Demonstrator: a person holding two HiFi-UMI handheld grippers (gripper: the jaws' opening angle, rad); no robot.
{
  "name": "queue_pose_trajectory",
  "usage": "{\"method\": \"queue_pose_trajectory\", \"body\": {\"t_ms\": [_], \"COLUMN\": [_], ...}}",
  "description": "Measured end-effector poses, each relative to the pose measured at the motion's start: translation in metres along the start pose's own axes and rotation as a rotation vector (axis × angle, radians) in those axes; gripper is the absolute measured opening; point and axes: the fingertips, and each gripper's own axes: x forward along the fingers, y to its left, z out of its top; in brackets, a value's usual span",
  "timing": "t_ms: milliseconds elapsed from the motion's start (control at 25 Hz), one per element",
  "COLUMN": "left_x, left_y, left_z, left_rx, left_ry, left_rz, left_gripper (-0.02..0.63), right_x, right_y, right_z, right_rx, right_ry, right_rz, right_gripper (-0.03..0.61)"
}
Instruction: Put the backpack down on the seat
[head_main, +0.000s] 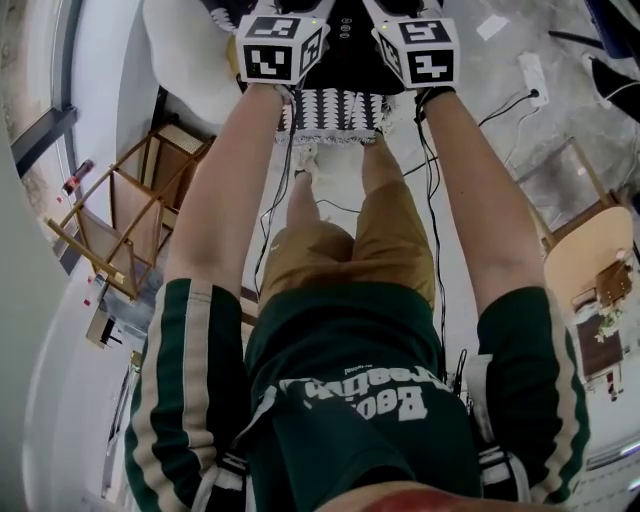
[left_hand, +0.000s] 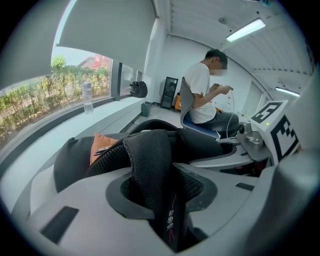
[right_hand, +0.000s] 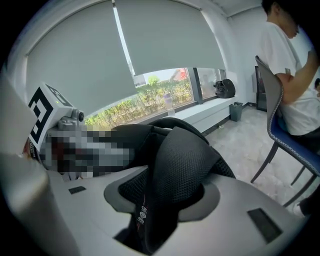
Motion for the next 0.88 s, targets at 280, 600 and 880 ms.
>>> {"method": "queue_pose_trajectory", "body": {"t_ms": [280,600,880], "left_x": [-0.015,-0.044,-0.091], "left_y": [-0.017,-0.034,-0.028], "left_z": [-0.008,-0.025,-0.054], "left_rx": [-0.008,0.001,-0.009], "left_ry": [-0.011,-0.038,-0.028], "left_rz": [0.077,0.072,0.074], "left_gripper": [0.2,0.264,0.284], "right_x": [-0.02,-0.048,-0.086], "right_y": [0.018,0.029,0.038], "right_z": [-0.012,-0.03,-0.047], "right_rx": [0.009,0.021,0.061], "right_ry": [0.019,0.041,0.063], "right_rz": [-0.011,-0.136,-0.27], "right_gripper": [0.25,0.264,0.268]}}
